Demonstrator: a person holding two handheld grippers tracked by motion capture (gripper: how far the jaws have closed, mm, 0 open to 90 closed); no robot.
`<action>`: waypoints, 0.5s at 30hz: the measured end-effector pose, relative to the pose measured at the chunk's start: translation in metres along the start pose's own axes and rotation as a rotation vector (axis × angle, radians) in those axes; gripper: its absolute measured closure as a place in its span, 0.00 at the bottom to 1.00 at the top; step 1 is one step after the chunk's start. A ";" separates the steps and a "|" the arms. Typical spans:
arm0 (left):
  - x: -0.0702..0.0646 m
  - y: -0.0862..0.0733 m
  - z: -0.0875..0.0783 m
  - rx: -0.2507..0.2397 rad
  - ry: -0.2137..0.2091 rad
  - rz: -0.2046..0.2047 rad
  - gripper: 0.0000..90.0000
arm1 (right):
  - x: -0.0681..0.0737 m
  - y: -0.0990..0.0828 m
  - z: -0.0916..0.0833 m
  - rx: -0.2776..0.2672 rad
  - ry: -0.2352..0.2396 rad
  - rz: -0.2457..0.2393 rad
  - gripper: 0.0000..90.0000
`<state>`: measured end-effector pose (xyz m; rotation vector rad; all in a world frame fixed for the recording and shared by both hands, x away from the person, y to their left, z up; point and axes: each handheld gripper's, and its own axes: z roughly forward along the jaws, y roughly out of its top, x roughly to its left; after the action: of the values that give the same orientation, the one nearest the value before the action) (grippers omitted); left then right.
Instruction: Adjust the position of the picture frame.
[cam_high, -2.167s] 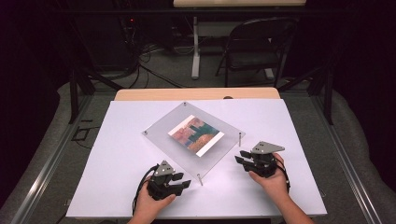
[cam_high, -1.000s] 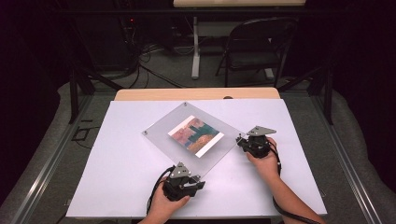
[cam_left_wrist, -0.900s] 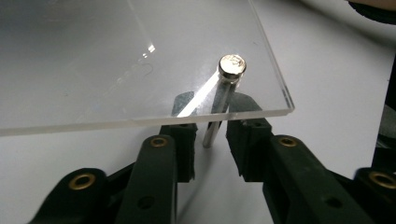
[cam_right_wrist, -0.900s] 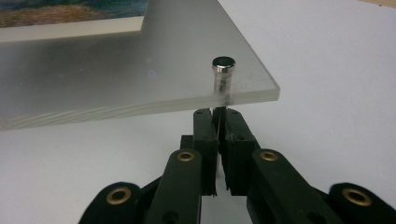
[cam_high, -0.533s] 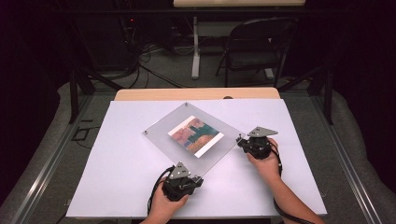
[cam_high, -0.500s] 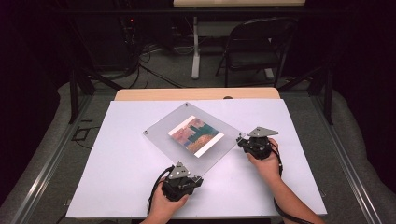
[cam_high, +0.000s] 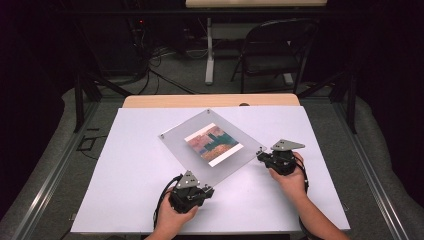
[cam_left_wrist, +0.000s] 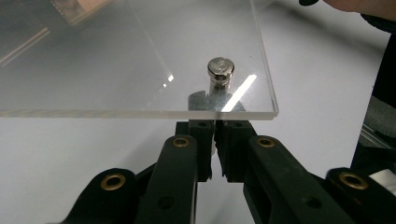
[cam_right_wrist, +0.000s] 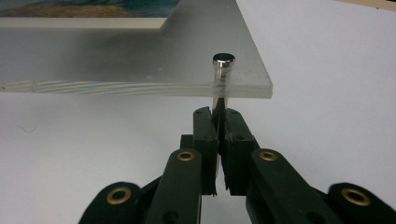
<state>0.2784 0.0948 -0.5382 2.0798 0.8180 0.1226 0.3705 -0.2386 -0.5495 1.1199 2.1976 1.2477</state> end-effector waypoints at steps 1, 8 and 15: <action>0.001 0.001 -0.001 0.001 0.004 0.003 0.95 | 0.000 0.000 -0.001 -0.004 0.000 0.003 0.95; 0.015 0.003 -0.009 -0.009 0.037 0.001 0.94 | 0.005 -0.002 -0.005 -0.004 0.011 0.026 0.95; 0.041 0.003 -0.017 -0.012 0.099 -0.037 0.94 | 0.018 -0.005 -0.008 -0.009 0.039 0.035 0.95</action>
<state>0.3061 0.1298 -0.5340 2.0596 0.9129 0.2108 0.3517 -0.2300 -0.5481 1.1440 2.2073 1.3037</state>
